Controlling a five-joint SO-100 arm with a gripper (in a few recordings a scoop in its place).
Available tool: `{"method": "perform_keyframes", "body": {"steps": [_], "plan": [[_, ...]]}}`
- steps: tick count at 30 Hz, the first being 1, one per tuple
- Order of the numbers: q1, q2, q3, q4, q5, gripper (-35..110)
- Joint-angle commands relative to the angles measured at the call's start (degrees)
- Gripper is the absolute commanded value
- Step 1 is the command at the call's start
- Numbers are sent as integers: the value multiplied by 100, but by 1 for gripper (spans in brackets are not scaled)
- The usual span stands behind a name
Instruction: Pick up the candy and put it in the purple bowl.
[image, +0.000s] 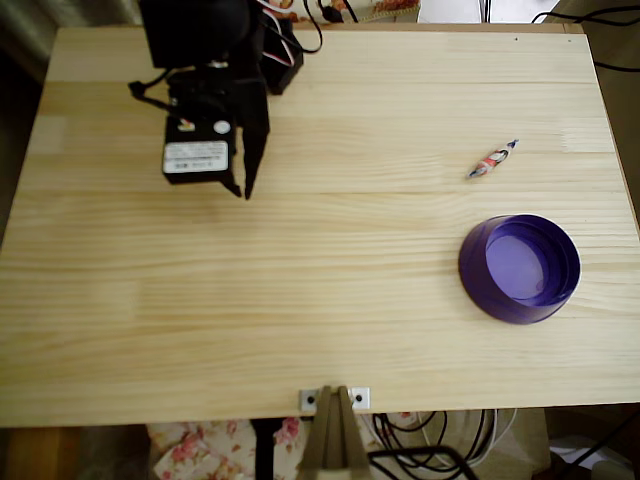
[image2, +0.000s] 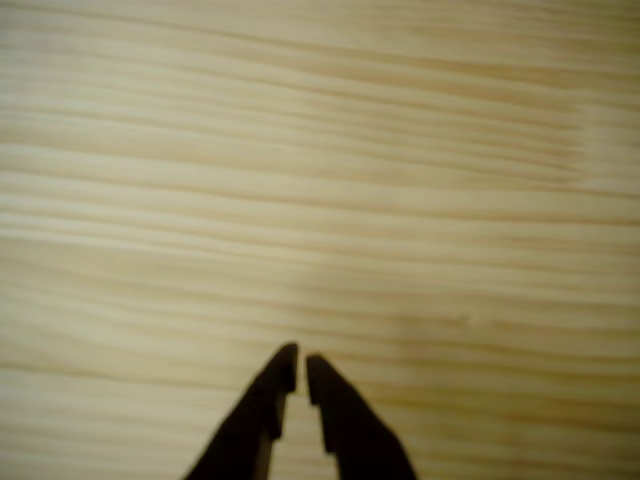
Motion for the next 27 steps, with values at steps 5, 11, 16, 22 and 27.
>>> {"method": "perform_keyframes", "body": {"steps": [5,11,16,22,27], "plan": [[123,193,-132,44,-105,0],[123,193,-132,44,-105,0],[123,193,-132,44,-114,0],[79,193,-132,44,-149,0],[114,193,-132,44,-141,0]]}}
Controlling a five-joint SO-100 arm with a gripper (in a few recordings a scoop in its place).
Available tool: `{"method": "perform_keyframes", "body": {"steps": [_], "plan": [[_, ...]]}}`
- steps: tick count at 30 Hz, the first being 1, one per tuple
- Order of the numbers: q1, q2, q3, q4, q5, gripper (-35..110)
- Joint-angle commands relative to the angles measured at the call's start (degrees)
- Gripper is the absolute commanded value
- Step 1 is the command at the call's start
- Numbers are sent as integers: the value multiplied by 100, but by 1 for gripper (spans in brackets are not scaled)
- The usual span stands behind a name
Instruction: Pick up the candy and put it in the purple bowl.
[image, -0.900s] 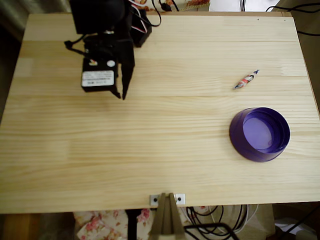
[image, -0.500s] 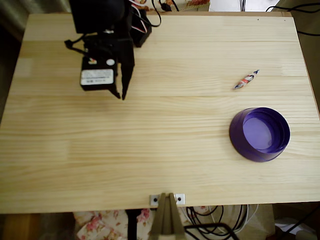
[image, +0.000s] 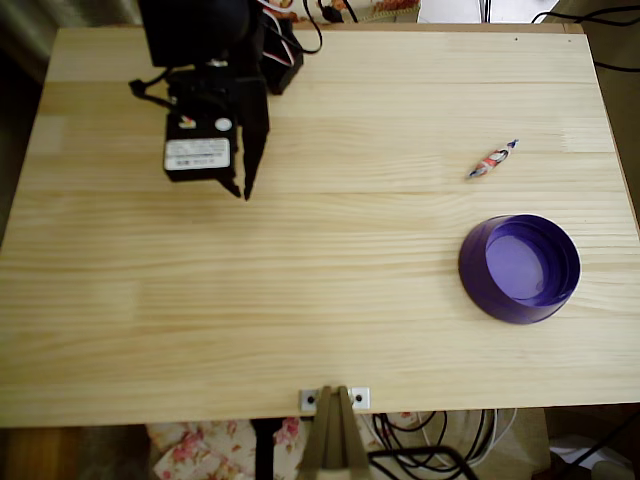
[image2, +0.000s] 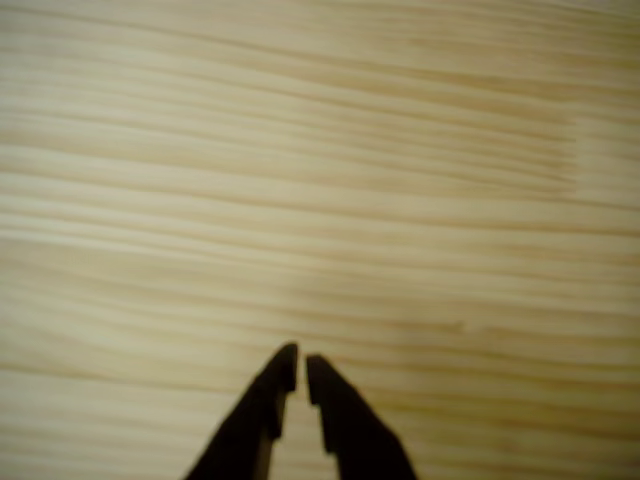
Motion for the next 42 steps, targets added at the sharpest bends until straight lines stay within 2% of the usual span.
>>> {"method": "perform_keyframes", "body": {"steps": [1,7,21,32,42], "plan": [[132,97,-132,35,-9,0],[272,97,-132,-88,791,0],[-185,97,-1626,729,870,-1],[-1169,62,-2786,1239,686,-1],[-2074,-1362,-3410,1301,668,-1]]}}
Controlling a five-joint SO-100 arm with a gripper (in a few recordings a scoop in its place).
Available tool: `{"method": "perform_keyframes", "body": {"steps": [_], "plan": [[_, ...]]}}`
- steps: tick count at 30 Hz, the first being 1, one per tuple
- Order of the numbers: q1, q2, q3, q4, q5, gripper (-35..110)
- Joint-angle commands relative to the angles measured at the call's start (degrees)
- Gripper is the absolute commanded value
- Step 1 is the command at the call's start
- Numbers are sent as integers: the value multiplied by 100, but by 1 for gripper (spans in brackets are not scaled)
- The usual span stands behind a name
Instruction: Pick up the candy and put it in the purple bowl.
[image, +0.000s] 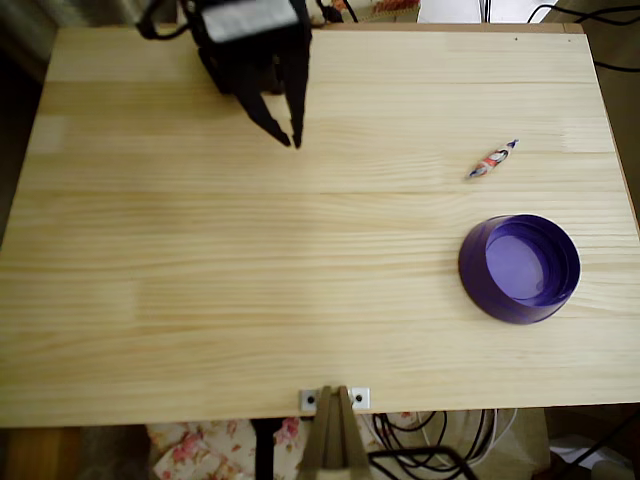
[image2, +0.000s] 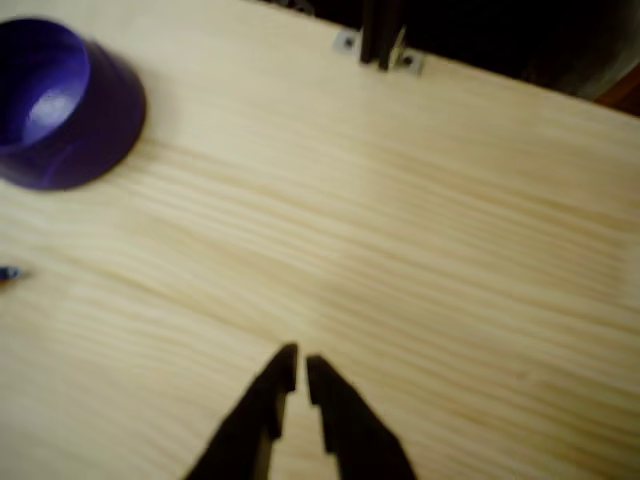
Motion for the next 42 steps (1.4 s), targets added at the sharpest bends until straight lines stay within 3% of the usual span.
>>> {"method": "perform_keyframes", "body": {"steps": [1,11,21,28,35,42], "plan": [[-255,-79,-571,-9,-70,-1],[-624,-1046,-1187,-237,105,1],[-1327,-1011,-1459,141,1635,1],[-1793,-1969,-2224,149,2936,1],[-2232,-3393,-3612,1081,3797,2],[-2725,-3410,-3621,1336,5168,2]]}}
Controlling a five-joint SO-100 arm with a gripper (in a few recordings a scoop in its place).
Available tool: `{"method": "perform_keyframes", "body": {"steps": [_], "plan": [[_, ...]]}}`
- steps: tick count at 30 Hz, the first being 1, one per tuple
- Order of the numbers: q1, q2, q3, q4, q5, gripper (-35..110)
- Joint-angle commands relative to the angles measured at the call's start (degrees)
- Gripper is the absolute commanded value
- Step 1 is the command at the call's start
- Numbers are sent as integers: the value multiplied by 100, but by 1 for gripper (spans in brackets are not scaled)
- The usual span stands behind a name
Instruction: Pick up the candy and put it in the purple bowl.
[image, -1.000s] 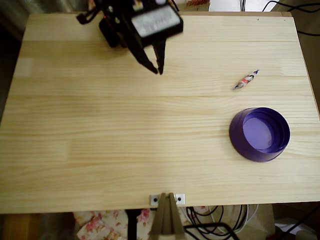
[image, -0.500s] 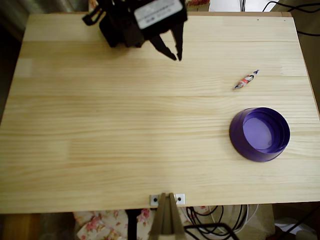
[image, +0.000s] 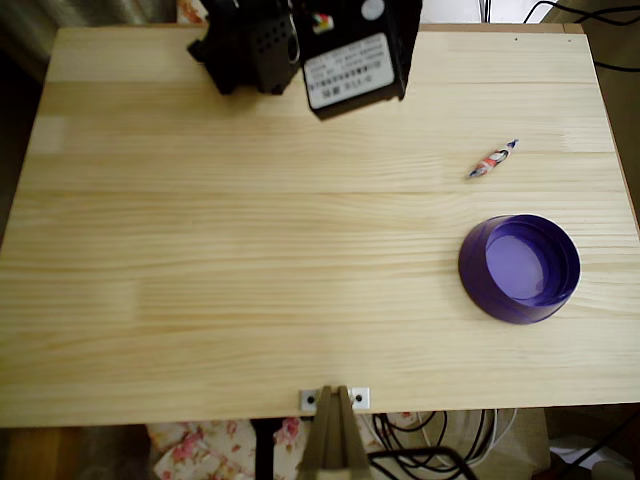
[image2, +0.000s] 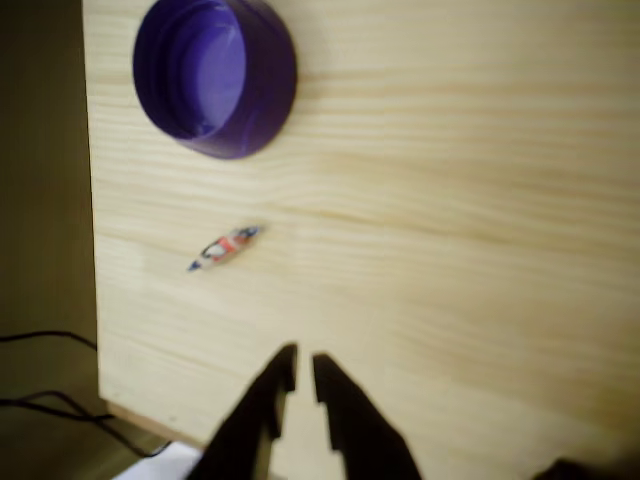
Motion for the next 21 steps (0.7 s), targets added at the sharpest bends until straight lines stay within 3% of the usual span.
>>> {"method": "perform_keyframes", "body": {"steps": [1,8,21], "plan": [[-299,26,-483,123,677,2],[-967,-527,-510,62,1898,2],[-1819,-1723,-571,-589,3234,2]]}}
